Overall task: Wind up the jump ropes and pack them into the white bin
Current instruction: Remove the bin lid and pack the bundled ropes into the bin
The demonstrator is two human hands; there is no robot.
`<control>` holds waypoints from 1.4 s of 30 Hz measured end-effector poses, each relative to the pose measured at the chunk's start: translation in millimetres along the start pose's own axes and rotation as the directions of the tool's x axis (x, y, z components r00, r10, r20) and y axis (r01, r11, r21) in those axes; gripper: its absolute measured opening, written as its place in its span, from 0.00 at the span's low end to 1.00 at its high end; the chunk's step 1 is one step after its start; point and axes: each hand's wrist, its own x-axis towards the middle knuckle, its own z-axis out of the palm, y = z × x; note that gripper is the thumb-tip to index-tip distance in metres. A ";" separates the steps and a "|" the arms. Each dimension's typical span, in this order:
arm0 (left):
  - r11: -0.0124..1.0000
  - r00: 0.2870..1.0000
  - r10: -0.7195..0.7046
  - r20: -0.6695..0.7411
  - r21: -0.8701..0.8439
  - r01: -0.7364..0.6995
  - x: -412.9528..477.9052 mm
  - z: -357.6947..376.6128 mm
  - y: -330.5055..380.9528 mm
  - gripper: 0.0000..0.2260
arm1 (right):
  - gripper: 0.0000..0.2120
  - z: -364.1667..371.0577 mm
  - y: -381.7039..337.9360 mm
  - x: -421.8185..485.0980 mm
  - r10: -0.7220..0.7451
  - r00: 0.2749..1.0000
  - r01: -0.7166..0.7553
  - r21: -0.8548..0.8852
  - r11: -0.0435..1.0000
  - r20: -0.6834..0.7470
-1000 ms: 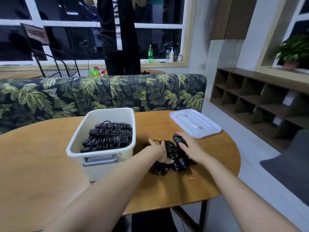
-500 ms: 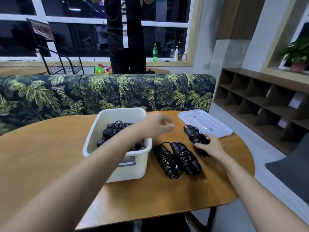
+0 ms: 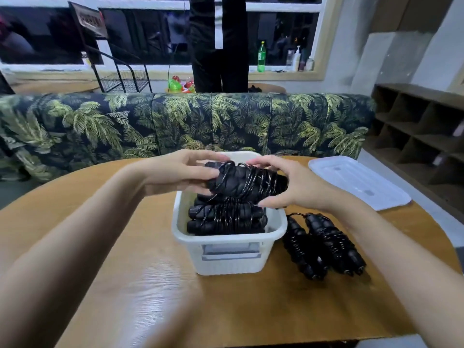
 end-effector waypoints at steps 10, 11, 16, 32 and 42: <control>0.875 0.996 0.088 -0.004 0.479 -0.075 -18.6 15.5 -32.8 0.24 | 0.26 15.9 -3.3 4.8 0.078 0.970 -0.052 -0.118 0.992 0.230; 0.832 0.996 0.093 0.014 0.549 -0.085 -18.9 18.8 -33.0 0.24 | 0.26 17.9 -4.7 3.9 0.082 0.966 -0.050 -0.131 0.990 0.245; 0.720 0.996 0.087 -0.029 0.693 -0.043 -21.2 26.4 -29.2 0.19 | 0.17 21.9 -11.1 2.7 0.045 0.969 -0.011 -0.141 0.990 0.242; 0.411 0.999 0.040 -0.011 0.912 -0.006 -9.7 41.2 -35.4 0.08 | 0.11 44.7 -7.3 10.9 0.038 0.968 0.075 -0.427 0.901 0.248; 0.110 0.980 -0.058 -0.189 0.975 0.195 6.8 65.4 -47.8 0.31 | 0.34 62.7 -11.4 11.7 0.329 0.912 -0.021 -0.775 0.632 0.244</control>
